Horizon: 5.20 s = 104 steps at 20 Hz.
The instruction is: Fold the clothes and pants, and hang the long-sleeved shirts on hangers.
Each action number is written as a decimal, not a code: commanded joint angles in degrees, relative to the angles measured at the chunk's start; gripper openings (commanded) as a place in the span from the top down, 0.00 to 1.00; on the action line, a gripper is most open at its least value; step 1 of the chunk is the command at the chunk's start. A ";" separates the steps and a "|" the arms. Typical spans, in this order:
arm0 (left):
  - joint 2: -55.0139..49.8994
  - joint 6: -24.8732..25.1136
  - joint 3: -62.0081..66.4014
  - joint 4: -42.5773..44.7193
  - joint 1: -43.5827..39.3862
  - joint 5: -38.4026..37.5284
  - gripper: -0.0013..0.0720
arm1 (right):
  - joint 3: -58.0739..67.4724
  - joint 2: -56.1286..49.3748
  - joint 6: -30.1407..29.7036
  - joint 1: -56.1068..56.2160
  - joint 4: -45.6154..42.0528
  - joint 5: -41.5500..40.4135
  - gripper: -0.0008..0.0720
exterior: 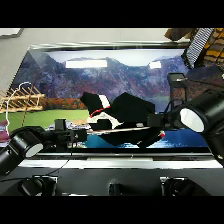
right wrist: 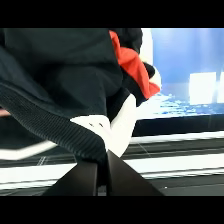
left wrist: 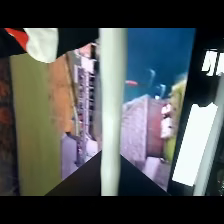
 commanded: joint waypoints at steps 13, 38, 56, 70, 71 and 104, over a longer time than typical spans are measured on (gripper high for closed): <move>-6.21 2.97 3.54 -4.35 -3.10 4.28 0.94 | 0.26 -2.25 -0.33 0.04 1.36 -5.31 0.92; -19.82 6.03 12.33 -11.19 -0.26 7.06 0.94 | 11.56 -2.47 -3.76 0.04 3.21 3.80 0.92; -26.27 14.91 17.53 -19.45 -3.54 8.09 0.94 | 11.56 -2.95 -4.83 0.04 6.01 -2.56 0.92; -27.67 14.47 18.16 -27.80 -3.82 14.36 0.94 | 11.56 -2.91 -7.85 0.04 2.51 5.09 0.86; -27.69 16.13 18.16 -29.11 -3.85 14.32 0.94 | 11.56 -2.91 -7.85 0.04 2.43 4.92 0.86; -27.67 16.39 18.14 -29.24 -4.87 14.32 0.94 | 11.56 3.23 11.08 -0.24 -20.22 4.33 0.05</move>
